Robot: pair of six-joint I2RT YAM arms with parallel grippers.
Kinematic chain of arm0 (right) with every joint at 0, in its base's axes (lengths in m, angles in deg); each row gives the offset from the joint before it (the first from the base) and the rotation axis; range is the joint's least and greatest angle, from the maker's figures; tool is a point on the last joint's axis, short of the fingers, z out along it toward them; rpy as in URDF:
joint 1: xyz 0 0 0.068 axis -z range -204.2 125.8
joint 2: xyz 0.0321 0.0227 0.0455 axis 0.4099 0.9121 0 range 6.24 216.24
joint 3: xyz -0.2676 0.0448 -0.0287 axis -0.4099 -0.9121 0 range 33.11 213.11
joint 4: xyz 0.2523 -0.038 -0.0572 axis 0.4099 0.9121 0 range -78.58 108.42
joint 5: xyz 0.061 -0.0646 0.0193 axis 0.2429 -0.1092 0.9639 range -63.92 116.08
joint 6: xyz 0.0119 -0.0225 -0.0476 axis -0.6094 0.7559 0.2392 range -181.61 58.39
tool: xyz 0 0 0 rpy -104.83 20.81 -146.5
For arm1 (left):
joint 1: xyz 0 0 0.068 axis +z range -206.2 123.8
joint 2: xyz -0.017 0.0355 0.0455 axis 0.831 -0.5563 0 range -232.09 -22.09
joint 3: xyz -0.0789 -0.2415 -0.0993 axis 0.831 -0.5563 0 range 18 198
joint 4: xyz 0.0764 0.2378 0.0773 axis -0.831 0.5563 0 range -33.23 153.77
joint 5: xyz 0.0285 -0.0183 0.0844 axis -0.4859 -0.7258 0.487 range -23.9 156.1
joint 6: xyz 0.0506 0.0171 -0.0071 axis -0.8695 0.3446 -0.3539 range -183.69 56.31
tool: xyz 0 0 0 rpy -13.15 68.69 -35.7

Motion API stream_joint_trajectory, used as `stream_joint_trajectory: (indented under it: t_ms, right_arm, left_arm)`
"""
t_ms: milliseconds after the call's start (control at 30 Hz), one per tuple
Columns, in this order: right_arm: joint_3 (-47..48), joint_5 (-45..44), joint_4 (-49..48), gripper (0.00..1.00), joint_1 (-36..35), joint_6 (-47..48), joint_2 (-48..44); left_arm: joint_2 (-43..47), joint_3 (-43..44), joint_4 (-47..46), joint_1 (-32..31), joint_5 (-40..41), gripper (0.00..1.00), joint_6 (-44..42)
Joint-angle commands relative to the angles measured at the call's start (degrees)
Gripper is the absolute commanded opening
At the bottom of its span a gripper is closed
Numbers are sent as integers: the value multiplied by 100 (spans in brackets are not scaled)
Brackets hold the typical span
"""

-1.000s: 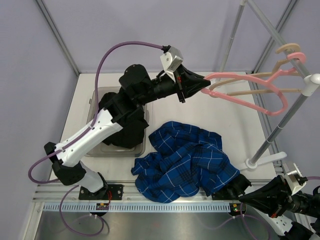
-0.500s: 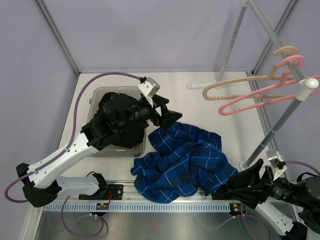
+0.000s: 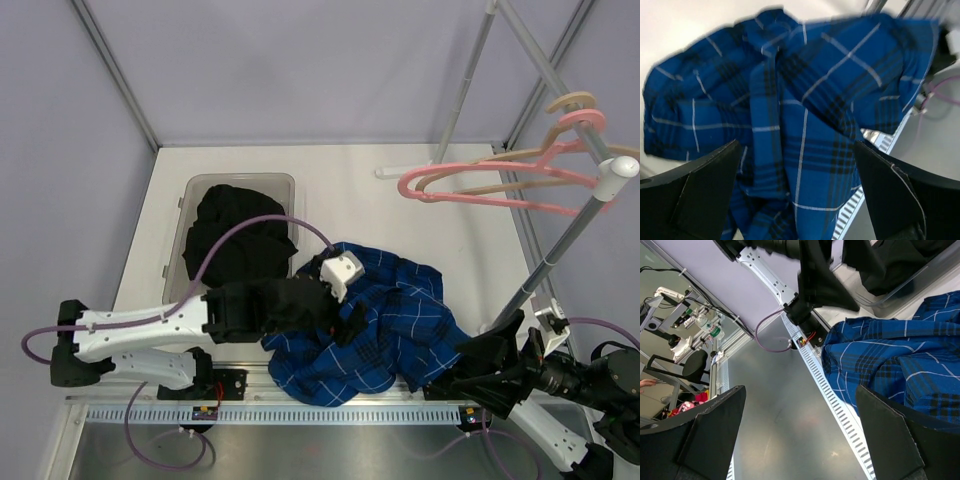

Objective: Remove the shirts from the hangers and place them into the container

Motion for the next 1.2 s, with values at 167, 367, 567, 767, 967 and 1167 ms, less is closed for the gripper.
stream_joint_trajectory:
  t_ms: [167, 367, 567, 767, 967, 1167]
  right_arm:
    - [77, -92, 104, 99, 47, 87, -285]
    - [121, -49, 210, 99, 47, 52, -329]
    - [226, -92, 350, 100, 47, 43, -557]
    - [402, -162, 535, 99, 47, 131, -592]
    - [517, -198, 570, 100, 47, 149, -619]
    - [675, -285, 781, 100, 47, 149, -689]
  left_arm:
    - [-1248, 35, 690, -1647, 2725, 99, 1397]
    - [-3059, 940, 1891, -1754, 3524, 99, 2099]
    - [-3115, 135, 555, -384, 2002, 99, 1409]
    - [-2726, -571, -1198, 495, 411, 99, 783]
    - [-3412, -237, -1505, 865, -1270, 71, 888]
    - [-3387, -482, -1796, 1041, -1240, 0, 1371]
